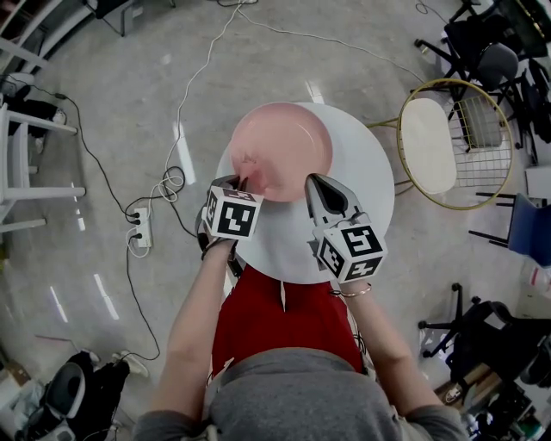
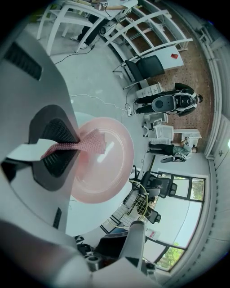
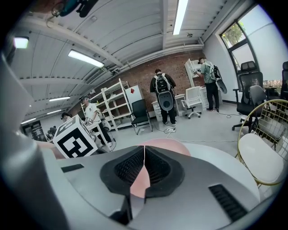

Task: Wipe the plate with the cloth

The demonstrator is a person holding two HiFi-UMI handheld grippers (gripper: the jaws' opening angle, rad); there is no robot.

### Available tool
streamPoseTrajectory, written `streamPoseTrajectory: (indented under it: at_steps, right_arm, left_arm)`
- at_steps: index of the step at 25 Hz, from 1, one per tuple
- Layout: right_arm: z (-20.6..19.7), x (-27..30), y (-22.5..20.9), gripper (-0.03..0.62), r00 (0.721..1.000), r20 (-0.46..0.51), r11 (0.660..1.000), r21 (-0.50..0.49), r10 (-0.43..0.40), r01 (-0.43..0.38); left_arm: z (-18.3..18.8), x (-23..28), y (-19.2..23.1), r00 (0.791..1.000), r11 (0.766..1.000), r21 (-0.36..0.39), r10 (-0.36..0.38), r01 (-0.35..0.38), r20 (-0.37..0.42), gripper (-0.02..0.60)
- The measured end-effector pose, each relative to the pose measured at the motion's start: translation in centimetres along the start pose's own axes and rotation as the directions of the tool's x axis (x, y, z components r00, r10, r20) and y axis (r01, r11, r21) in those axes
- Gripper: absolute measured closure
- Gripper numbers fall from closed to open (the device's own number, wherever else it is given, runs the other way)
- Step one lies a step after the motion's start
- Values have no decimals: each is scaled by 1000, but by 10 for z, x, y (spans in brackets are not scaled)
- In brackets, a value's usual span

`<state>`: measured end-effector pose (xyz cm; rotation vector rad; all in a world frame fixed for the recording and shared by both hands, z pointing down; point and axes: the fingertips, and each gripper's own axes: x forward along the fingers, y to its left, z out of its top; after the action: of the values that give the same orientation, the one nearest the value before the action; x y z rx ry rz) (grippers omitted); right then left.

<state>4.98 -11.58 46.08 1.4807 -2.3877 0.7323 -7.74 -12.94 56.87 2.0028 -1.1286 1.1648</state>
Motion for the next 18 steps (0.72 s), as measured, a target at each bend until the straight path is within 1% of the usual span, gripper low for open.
streamPoseTrajectory:
  at_steps: [4, 9, 14, 16, 18]
  right_arm:
    - [8, -5, 5, 565, 1000, 26, 1000, -8, -6, 6]
    - [17, -14, 12, 565, 998, 62, 1000, -12, -24, 24]
    - [27, -29, 19, 565, 994, 105, 999, -21, -39, 41]
    - [34, -36, 22, 565, 990, 133, 999, -22, -39, 43]
    - [42, -43, 25, 565, 985, 168, 999, -21, -36, 40]
  left_arm:
    - [6, -14, 11, 998, 1000, 3, 29, -29, 54, 546]
    - [22, -38, 14, 986, 999, 15, 33, -36, 162, 546]
    - [37, -68, 14, 965, 999, 16, 38, -44, 259, 546]
    - [44, -83, 13, 953, 999, 21, 40, -49, 301, 546]
    - [53, -100, 12, 936, 998, 33, 46, -61, 350, 546]
